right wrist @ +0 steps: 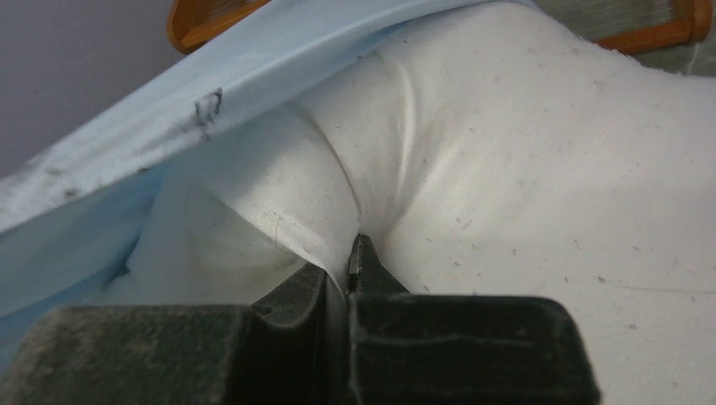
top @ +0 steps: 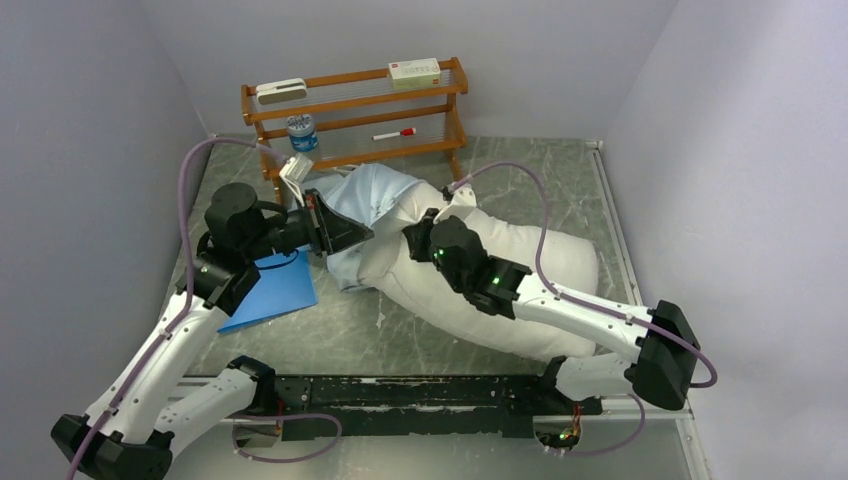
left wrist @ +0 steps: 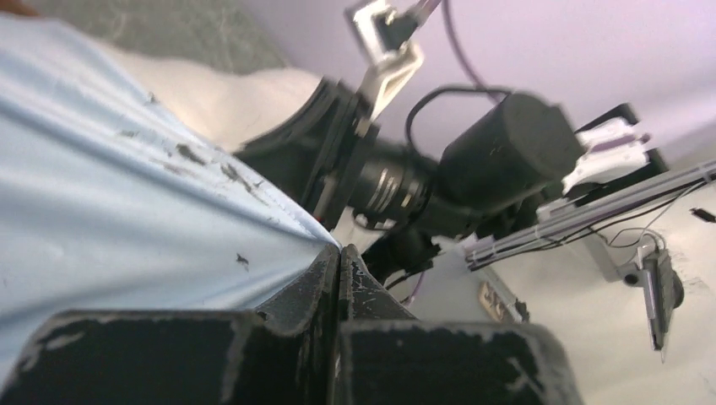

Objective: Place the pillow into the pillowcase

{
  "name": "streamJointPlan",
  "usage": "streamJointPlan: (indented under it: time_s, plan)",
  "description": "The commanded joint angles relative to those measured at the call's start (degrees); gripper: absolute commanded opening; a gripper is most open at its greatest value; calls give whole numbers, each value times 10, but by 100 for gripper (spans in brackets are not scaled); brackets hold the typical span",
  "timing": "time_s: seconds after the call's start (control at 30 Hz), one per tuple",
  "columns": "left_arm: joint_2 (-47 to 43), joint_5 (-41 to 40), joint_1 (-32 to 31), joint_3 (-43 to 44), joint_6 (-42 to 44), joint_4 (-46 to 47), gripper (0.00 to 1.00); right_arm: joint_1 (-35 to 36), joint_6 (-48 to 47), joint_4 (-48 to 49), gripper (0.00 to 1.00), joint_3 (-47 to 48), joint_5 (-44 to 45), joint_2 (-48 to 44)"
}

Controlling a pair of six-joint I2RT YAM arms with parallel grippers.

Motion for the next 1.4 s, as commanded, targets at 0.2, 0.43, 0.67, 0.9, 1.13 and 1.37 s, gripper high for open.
streamJointPlan:
  time_s: [0.2,0.43,0.67,0.9,1.13,1.37]
  plan:
    - [-15,-65,-92,-68,3,44,5,22,118,100,0,1,133,10]
    - [-57,-115,-121,-162,-42,84,5,23,120,118,0,-32,62,0]
    - [-13,-154,-123,-124,23,1,10,20,2,16,59,-25,-39,-74]
    - [-9,-194,-124,-61,78,-75,53,-30,-105,-142,85,28,-71,-154]
    - [49,-373,-123,52,230,-136,62,-225,-187,-207,100,134,-298,-71]
    - [222,-421,-124,159,317,-129,66,-360,-233,-201,97,193,-547,71]
